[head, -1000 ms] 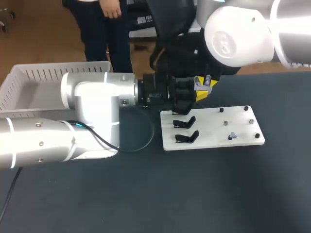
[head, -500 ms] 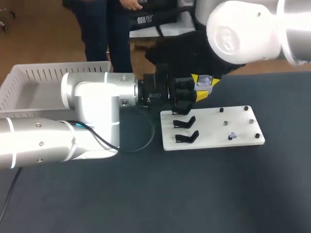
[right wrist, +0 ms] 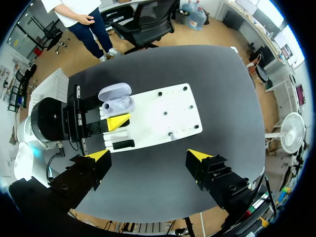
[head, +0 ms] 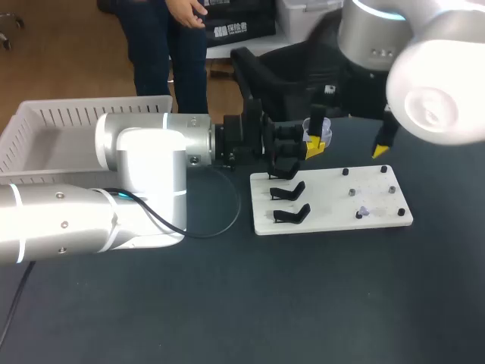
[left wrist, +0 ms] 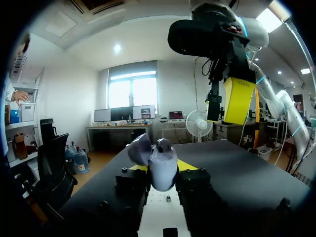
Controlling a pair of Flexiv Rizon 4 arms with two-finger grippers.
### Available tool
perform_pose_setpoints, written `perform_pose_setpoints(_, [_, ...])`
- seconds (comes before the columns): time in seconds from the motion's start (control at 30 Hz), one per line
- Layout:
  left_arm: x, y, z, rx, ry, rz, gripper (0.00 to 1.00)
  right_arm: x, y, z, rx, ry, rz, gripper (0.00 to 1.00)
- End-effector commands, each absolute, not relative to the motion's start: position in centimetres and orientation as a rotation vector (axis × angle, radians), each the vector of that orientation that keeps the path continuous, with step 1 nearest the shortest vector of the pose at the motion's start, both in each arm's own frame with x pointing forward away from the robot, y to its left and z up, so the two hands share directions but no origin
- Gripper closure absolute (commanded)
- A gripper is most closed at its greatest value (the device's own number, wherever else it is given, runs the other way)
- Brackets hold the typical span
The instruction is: Pick up each earbud case from the left stands, insert the matching earbuds, close the lid, and place the case in the box.
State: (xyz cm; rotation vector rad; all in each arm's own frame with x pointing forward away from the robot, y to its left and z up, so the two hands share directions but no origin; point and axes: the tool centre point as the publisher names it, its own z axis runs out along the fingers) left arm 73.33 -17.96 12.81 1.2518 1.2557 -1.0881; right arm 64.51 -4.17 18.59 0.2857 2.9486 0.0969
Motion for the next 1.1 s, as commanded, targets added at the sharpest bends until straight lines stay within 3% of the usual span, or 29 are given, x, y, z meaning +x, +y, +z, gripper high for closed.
perform_pose_setpoints(0.03, [73.1, -18.0, 12.7, 1.243, 1.255, -1.079, 1.0, 61.6, -5.4, 17.8, 0.284, 2.796, 0.145, 0.0])
perform_pose_setpoints(0.9, [73.1, -18.0, 12.7, 1.243, 1.255, -1.079, 1.0, 59.5, -6.2, 16.6, 0.275, 2.798, 0.172, 0.0])
perform_pose_setpoints(1.1, [73.1, -18.0, 12.7, 1.243, 1.255, -1.079, 1.0, 59.6, -7.0, 13.4, 0.334, 2.764, 0.319, 0.0])
